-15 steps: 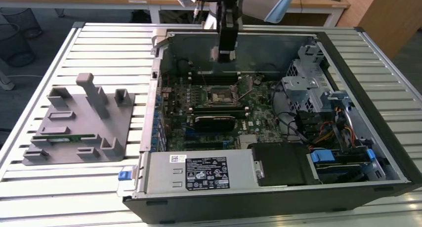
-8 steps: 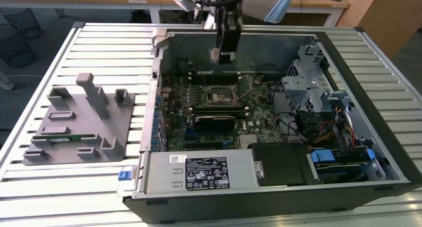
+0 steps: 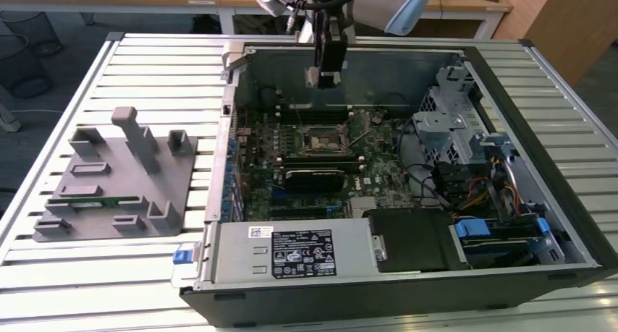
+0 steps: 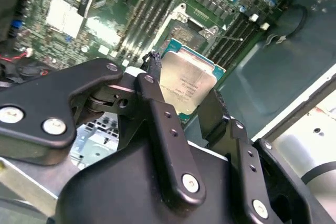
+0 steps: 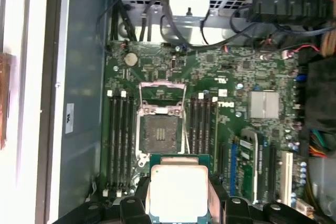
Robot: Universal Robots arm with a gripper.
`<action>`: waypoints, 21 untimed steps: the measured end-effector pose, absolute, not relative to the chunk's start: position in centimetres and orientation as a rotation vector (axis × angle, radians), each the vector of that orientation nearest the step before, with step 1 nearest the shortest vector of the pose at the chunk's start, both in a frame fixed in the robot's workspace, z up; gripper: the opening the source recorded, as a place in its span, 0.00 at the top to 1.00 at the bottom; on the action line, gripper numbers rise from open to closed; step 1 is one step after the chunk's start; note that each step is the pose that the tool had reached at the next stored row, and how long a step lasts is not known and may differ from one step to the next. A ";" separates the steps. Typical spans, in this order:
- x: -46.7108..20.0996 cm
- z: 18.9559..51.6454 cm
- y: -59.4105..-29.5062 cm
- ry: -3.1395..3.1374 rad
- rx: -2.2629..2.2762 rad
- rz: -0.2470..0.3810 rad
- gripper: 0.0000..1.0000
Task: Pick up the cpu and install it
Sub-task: 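Place the cpu into insertion slot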
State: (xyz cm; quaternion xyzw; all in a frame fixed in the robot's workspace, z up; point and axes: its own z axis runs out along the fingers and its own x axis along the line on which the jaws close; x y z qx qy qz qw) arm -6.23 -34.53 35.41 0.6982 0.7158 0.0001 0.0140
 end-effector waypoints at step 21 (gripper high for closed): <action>-5.2 32.2 -34.3 2.242 2.161 0.001 0.47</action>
